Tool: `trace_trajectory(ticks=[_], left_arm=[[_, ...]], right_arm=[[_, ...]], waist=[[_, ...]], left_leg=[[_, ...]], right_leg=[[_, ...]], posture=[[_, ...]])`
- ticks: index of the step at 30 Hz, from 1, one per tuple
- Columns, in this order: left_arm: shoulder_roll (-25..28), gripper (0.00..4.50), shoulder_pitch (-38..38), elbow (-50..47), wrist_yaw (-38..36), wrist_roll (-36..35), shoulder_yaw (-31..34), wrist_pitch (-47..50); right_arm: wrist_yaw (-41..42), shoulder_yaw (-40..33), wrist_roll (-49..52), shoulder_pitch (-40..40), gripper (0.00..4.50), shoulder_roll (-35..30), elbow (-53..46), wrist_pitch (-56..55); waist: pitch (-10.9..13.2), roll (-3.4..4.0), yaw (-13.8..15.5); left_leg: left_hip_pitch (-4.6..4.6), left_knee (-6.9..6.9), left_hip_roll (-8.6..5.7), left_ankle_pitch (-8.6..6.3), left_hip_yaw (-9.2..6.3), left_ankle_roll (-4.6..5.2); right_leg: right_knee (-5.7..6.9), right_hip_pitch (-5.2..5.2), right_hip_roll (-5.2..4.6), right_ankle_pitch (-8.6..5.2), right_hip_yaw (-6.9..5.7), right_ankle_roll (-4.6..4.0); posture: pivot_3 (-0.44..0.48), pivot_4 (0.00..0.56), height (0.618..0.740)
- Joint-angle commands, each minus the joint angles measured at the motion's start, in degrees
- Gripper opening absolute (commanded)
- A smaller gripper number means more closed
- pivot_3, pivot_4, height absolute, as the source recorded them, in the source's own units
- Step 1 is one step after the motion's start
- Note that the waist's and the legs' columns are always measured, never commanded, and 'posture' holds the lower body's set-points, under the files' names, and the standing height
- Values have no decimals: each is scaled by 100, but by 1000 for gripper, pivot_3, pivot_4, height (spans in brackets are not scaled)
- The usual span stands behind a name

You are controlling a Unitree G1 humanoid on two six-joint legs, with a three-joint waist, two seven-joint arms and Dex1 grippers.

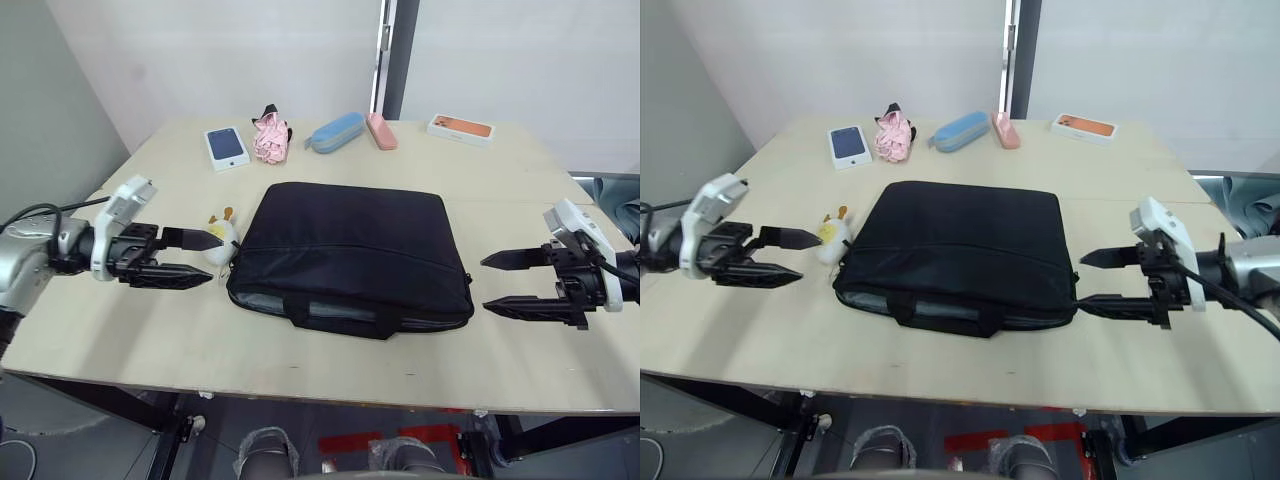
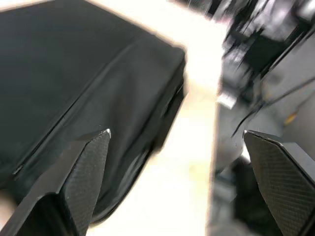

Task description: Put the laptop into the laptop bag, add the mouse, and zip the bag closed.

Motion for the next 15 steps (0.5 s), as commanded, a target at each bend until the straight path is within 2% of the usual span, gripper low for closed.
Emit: trace_trajectory(ticks=[1, 3, 6, 7, 9, 10, 11, 12, 13, 15], left_arm=[[173, 4500, 106, -651, -212, -682, 882, 475], [176, 4500, 244, -972, -212, -723, 1159, 514], [308, 4500, 582, -1357, -212, -559, 1256, 288], [367, 4500, 717, -1474, -212, -468, 1252, 140], [430, 4500, 906, -1670, -212, -375, 1238, -108], [440, 4500, 946, -1716, -212, -370, 1236, -162], [448, 4500, 977, -1778, -212, -392, 1225, -216], [457, 4500, 994, -1820, -212, -415, 1203, -255], [457, 4500, 1003, -1847, -212, -422, 1182, -286], [447, 4500, 1008, -1869, -212, -429, 1147, -338]], right_arm=[[-282, -384, 475, 390, 3959, 243, -654, 273], [-609, -116, 217, 541, 3322, 422, -784, 102], [-920, 563, -346, 649, 2412, 569, -695, -193], [-1017, 877, -538, 648, 1979, 660, -677, -314], [-1195, 1410, -771, 521, 1255, 857, -644, -404], [-1219, 1542, -821, 473, 1084, 908, -637, -423], [-1250, 1764, -929, 374, 569, 987, -654, -480], [-1322, 1993, -1068, 236, 251, 1073, -617, -525], [-1376, 2246, -1249, 97, 31, 1144, -575, -614], [-1533, 2593, -1536, -151, 31, 1281, -441, -690]], waist=[[0, -1, 6], [0, -1, 2], [0, -1, -32], [0, -1, -48], [0, -2, -65], [0, -2, -66], [2, 1, -64], [2, 0, -66], [1, 0, -75], [1, 0, -80]], left_leg=[[-1, 0, 0, 0, -1, 0], [-2, -1, 1, 0, -2, 0], [-2, -2, 0, 0, 0, 0], [-2, -2, 0, 0, 0, 0], [2, -7, 2, 0, -1, -1], [1, -7, 2, 0, -1, -1], [0, -7, 2, 0, -2, -1], [-2, -7, 1, 0, -1, -1], [-2, -7, 0, 0, -1, -1], [-1, -7, -1, 0, 0, -1]], right_leg=[[-1, 0, 0, 0, -1, 0], [-7, 2, 0, 0, -3, 0], [-11, 4, -1, 0, -1, 1], [-10, 5, -1, -1, -1, 2], [-10, 9, 1, -2, -2, 5], [-9, 8, 1, -3, -2, 6], [-9, 2, 1, -3, -3, 6], [-9, 0, 0, -3, -2, 7], [-11, 2, 0, -2, -1, 7], [-12, 2, 0, -1, 0, 8]], posture=[[0, 150, 740], [0, 150, 740], [0, 150, 740], [0, 150, 740], [0, 150, 740], [0, 150, 740], [0, 150, 740], [0, 150, 740], [0, 150, 740], [0, 150, 740]])
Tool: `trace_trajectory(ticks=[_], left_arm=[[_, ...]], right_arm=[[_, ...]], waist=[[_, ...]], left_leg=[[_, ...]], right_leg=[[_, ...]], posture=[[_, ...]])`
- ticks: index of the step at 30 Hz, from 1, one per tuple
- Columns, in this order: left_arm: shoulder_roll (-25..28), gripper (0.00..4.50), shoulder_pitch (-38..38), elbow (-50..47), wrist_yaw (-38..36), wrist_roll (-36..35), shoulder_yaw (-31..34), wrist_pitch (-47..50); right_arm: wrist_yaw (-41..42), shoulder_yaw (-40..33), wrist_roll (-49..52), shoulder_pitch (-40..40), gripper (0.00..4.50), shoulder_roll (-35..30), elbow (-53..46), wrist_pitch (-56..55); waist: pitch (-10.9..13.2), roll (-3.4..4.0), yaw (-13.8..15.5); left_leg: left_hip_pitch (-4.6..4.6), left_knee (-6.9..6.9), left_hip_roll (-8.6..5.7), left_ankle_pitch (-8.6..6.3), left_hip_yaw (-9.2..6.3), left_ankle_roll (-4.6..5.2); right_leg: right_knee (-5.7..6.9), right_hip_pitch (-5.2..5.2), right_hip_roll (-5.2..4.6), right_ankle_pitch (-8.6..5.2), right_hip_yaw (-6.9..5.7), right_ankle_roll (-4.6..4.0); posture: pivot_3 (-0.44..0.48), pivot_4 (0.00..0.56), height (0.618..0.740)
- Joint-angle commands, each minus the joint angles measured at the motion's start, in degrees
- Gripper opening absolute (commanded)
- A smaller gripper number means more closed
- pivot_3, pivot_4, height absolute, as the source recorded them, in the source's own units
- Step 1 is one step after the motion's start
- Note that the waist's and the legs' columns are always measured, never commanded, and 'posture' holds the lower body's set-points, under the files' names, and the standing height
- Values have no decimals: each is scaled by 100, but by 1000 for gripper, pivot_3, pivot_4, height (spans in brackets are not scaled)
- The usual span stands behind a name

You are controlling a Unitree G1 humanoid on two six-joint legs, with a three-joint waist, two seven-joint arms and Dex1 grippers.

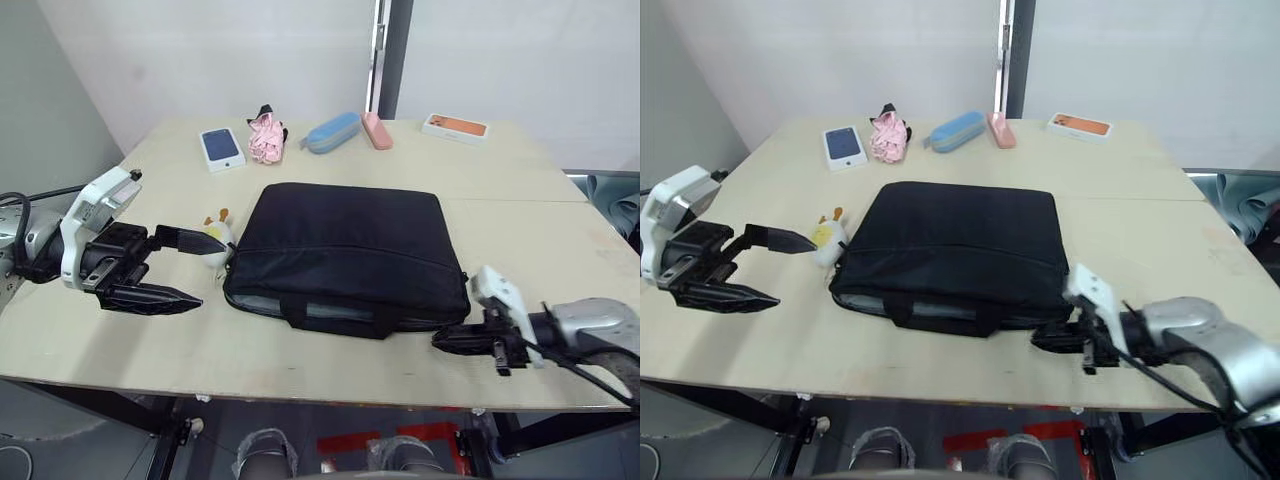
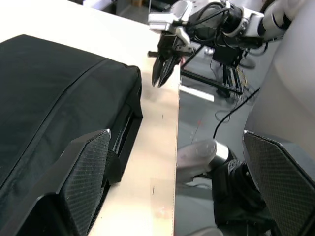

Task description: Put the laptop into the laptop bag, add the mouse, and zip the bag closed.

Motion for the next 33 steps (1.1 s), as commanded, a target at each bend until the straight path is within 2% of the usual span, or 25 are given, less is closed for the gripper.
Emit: trace_trajectory(ticks=[1, 10, 17, 25, 33], left_arm=[[77, 4500, 1, -132, -211, -50, 35, -189], [36, 4500, 26, -134, -211, -18, -22, -300], [57, 4500, 3, -98, -211, -52, -56, -354], [90, 4500, 67, -100, -211, -149, -23, -369], [83, 4500, 158, -62, -211, -235, 74, -305]], right_arm=[[-159, 472, -428, -296, 31, 156, 127, -268], [-464, 915, -989, -462, 31, 476, 281, -597], [-781, 1178, -927, -539, 31, 980, -205, -350], [-945, 1063, -695, -553, 31, 1156, -495, -69], [-836, 746, -327, -978, 31, 1222, -166, -35]], waist=[[0, 0, 4], [0, -1, 24], [-1, -1, 2], [-1, -2, 3], [-1, -2, 2]], left_leg=[[0, 0, 0, 0, -1, 0], [1, -2, -1, 0, -4, -1], [4, 6, 0, 1, -4, -2], [6, 12, 0, 1, -6, -3], [7, 22, 0, 1, -9, -3]], right_leg=[[1, 0, 0, 0, -2, 0], [2, 4, 0, 0, -5, 0], [18, 3, 1, 0, -1, 0], [23, 5, 1, 0, -1, -1], [35, 5, 0, 0, -1, -1]], posture=[[0, 150, 740], [0, 150, 740], [0, 150, 740], [0, 150, 740], [0, 150, 740]])
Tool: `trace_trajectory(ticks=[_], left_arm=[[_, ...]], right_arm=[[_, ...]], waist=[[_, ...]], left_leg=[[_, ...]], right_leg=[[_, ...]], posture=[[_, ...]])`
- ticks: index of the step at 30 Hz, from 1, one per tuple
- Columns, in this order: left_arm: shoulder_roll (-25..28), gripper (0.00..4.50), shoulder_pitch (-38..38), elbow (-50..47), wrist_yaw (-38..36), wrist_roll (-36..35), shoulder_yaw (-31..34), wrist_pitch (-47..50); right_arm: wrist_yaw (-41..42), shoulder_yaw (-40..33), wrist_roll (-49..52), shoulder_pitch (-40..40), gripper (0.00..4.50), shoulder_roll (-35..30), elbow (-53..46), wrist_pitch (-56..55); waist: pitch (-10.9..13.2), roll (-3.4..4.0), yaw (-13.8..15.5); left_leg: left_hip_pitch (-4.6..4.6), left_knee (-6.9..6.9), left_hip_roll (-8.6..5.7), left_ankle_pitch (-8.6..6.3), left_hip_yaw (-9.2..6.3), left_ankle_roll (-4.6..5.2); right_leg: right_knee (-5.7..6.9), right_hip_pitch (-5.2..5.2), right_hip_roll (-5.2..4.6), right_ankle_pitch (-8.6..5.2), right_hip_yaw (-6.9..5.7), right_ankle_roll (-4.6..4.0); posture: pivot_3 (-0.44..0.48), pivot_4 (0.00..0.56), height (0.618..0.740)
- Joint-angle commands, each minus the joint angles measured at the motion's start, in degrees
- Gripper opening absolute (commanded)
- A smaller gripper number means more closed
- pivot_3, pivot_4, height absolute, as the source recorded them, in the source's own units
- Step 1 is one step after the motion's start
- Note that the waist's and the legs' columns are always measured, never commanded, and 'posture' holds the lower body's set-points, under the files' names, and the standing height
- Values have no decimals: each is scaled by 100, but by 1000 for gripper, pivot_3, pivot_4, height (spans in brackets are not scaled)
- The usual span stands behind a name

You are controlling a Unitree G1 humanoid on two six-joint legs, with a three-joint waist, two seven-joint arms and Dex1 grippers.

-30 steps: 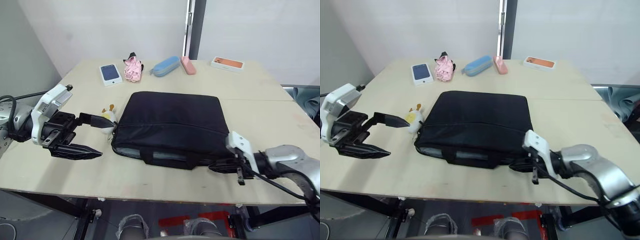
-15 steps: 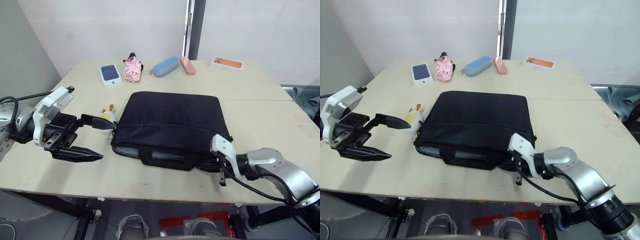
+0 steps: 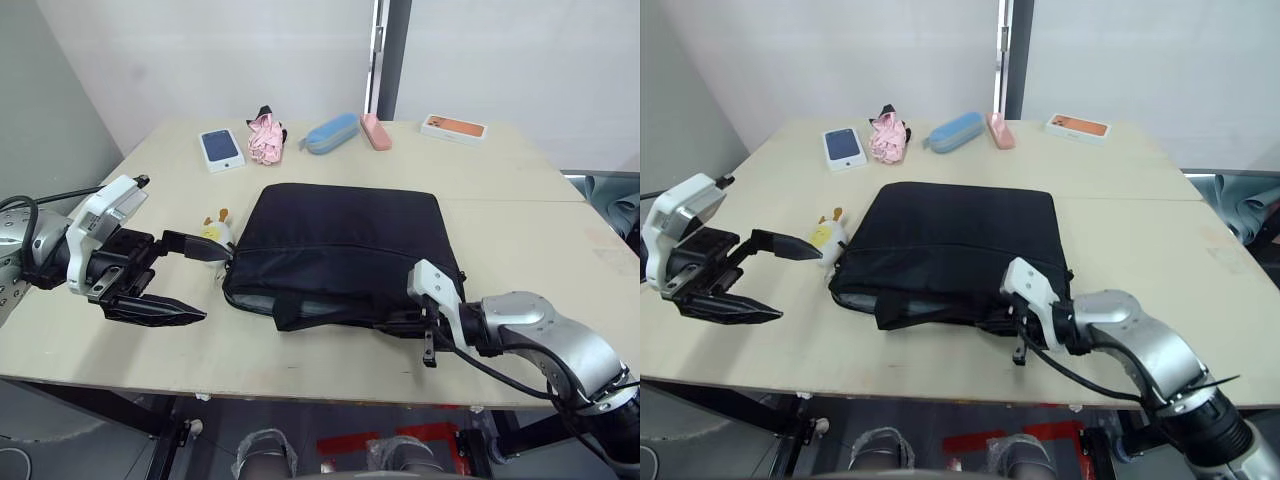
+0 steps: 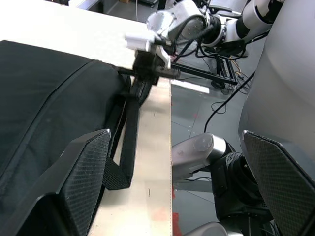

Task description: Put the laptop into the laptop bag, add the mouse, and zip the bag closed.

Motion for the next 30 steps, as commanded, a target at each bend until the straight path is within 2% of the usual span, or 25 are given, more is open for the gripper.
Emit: trace_trajectory(ticks=[1, 8, 20, 26, 30], left_arm=[[81, 4500, 51, 33, -211, -158, 209, -14], [53, 4500, 114, 71, -211, -187, 322, 70], [-23, 4500, -6, 184, -211, -162, 334, 179], [-72, 4500, -16, 224, -211, -100, 392, 226], [-129, 4500, -66, 249, -211, -47, 427, 297]], right_arm=[[82, -179, 117, -201, 31, 21, 157, -99], [149, -377, 381, -750, 31, 221, 527, -61], [283, 368, -260, -1908, 31, 662, 1549, -418], [369, 739, -878, -2115, 31, 672, 2124, -887], [633, 842, -820, -2042, 31, 759, 2113, -875]], waist=[[0, 0, 2], [0, 0, -3], [0, 0, -14], [0, -1, 7], [-2, -3, 6]], left_leg=[[0, 1, 0, 0, -1, 0], [-1, 5, 0, 0, -2, 0], [-3, 27, 0, 1, -7, -2], [-7, 27, 0, 1, -12, -2], [-5, 30, 0, 1, -12, -2]], right_leg=[[0, 0, 0, 0, -1, 0], [9, -2, 0, 0, -1, -1], [29, -2, 0, 0, -2, -2], [28, -1, 0, 0, -7, -3], [31, 1, 0, 0, -6, -3]], posture=[[0, 150, 740], [0, 150, 740], [0, 150, 740], [0, 150, 740], [0, 150, 740]])
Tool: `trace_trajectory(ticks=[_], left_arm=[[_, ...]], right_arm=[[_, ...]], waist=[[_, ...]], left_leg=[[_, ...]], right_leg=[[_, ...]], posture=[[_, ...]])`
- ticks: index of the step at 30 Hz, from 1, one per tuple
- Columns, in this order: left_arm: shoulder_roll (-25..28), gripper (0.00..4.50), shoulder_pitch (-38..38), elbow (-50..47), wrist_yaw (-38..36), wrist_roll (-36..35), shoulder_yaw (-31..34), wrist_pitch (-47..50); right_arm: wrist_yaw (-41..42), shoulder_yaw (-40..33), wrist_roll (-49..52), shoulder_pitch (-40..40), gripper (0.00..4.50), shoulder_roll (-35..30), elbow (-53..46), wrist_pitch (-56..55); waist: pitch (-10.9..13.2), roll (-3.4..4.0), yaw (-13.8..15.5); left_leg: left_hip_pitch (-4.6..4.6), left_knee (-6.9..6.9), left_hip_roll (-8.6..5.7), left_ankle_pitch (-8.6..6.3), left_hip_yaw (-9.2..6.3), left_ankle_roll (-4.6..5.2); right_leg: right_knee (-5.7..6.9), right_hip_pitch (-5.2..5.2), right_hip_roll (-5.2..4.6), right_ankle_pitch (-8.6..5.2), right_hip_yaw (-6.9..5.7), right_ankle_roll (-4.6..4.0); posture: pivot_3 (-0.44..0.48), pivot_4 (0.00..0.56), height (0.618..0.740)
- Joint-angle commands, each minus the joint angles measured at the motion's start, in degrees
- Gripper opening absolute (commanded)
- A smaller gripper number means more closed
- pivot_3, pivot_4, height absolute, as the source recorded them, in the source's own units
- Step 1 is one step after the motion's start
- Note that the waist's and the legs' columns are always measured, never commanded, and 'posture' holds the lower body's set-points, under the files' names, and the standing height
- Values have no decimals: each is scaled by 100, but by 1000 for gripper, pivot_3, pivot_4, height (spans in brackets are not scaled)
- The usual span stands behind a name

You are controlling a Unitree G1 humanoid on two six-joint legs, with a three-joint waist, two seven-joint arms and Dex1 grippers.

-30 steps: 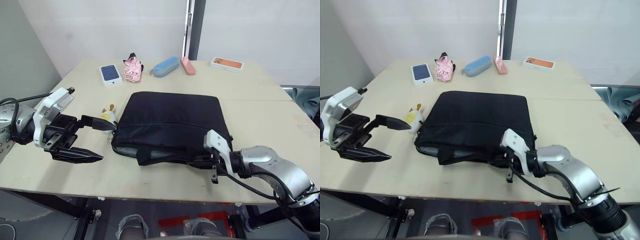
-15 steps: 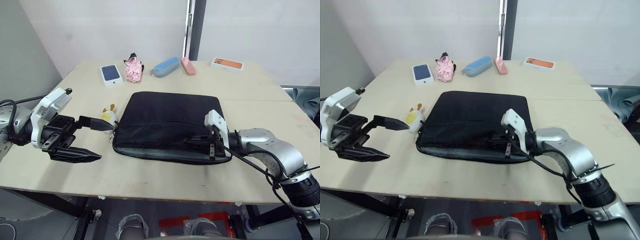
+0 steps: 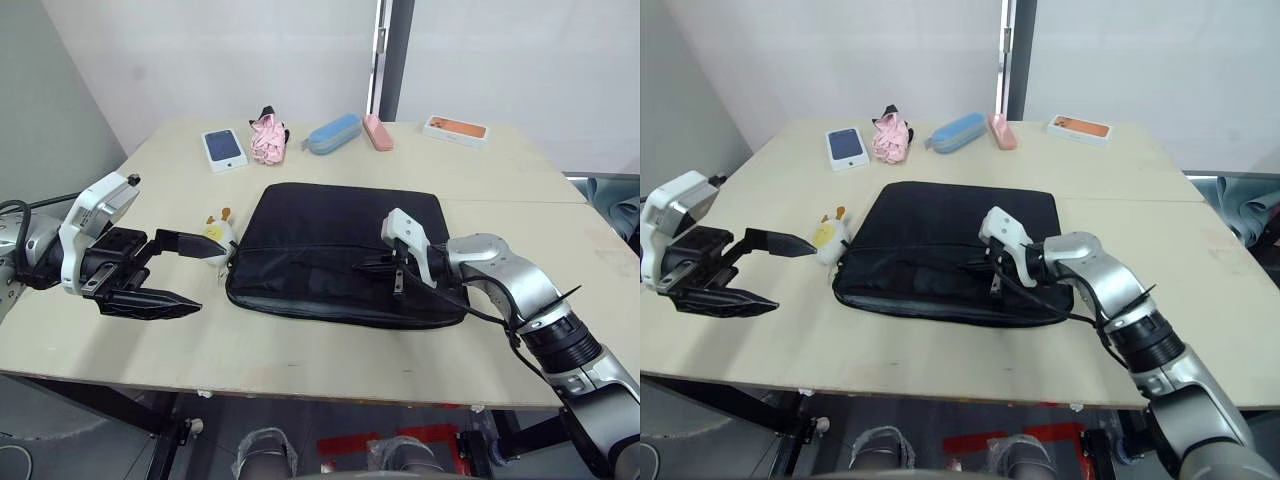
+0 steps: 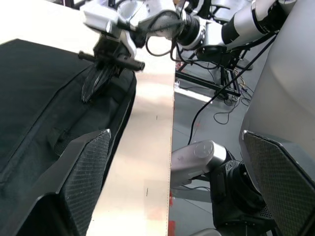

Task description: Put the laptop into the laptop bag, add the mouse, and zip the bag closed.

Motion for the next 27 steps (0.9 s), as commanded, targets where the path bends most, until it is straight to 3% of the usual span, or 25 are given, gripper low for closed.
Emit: trace_trajectory(ticks=[1, 18, 23, 27], left_arm=[[-11, 4500, -105, 39, -209, -27, 236, 61], [19, 4500, -219, 129, -209, 3, 290, 240], [-82, 4500, -358, 351, -173, 428, 113, 189], [-312, 4500, -889, 765, -40, 644, -109, 386]], right_arm=[[295, 129, 98, 25, 31, 71, -75, 59], [571, -82, -272, -200, 31, 159, 1545, -569], [802, 142, -325, 55, 31, 114, 1490, -540], [792, 74, -272, 32, 31, 209, 1531, -441]], waist=[[-1, -1, -2], [-3, -4, 5], [-17, -7, 7], [-34, -9, 12]], left_leg=[[1, 1, 0, 0, -1, 0], [5, 31, 1, -1, -9, 3], [6, 33, 1, -1, -10, 3], [6, 33, 2, -1, -11, 3]], right_leg=[[1, 3, 0, 0, 0, 0], [14, 21, -2, 6, -3, -7], [15, 24, -3, 6, -4, -7], [15, 25, -2, 6, -5, -7]], posture=[[0, 150, 740], [0, 150, 740], [0, 150, 740], [0, 150, 740]])
